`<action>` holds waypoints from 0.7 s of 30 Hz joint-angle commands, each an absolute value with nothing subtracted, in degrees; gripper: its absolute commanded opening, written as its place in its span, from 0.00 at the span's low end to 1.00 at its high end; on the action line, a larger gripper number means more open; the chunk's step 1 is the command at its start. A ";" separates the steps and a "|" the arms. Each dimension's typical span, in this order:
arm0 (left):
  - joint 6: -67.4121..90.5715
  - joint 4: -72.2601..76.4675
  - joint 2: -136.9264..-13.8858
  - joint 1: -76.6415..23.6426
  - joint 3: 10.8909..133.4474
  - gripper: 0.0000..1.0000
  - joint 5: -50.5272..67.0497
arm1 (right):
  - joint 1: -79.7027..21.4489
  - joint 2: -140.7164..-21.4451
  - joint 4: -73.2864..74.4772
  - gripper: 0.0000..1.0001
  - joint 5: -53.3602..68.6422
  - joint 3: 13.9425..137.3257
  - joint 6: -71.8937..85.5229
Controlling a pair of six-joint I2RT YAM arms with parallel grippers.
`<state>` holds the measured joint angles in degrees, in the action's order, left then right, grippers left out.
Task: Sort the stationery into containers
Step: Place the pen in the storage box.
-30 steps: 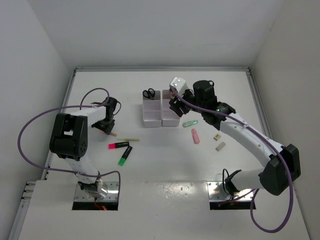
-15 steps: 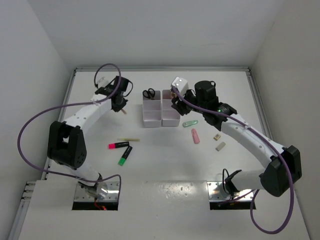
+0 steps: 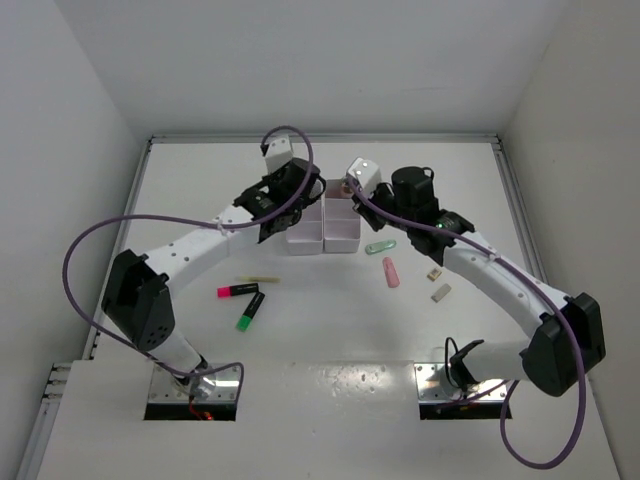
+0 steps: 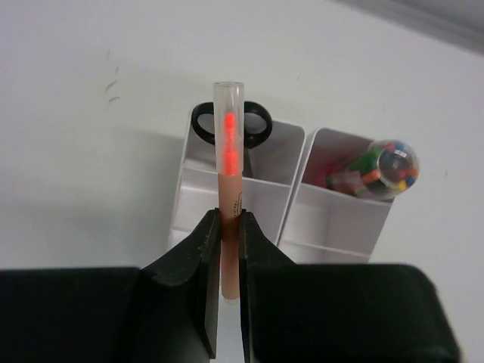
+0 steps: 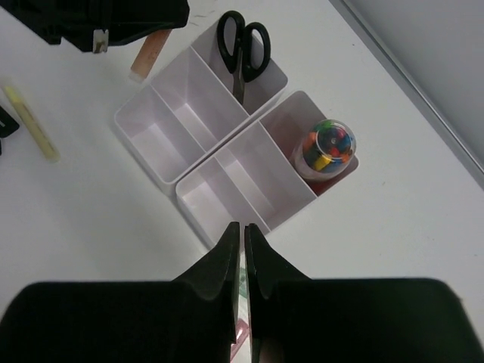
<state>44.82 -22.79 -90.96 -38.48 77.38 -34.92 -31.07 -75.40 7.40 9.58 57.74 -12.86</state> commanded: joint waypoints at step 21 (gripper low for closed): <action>104.15 -47.55 -106.26 -44.65 88.86 0.00 -58.45 | -27.77 -70.66 2.72 0.05 5.53 56.51 -10.72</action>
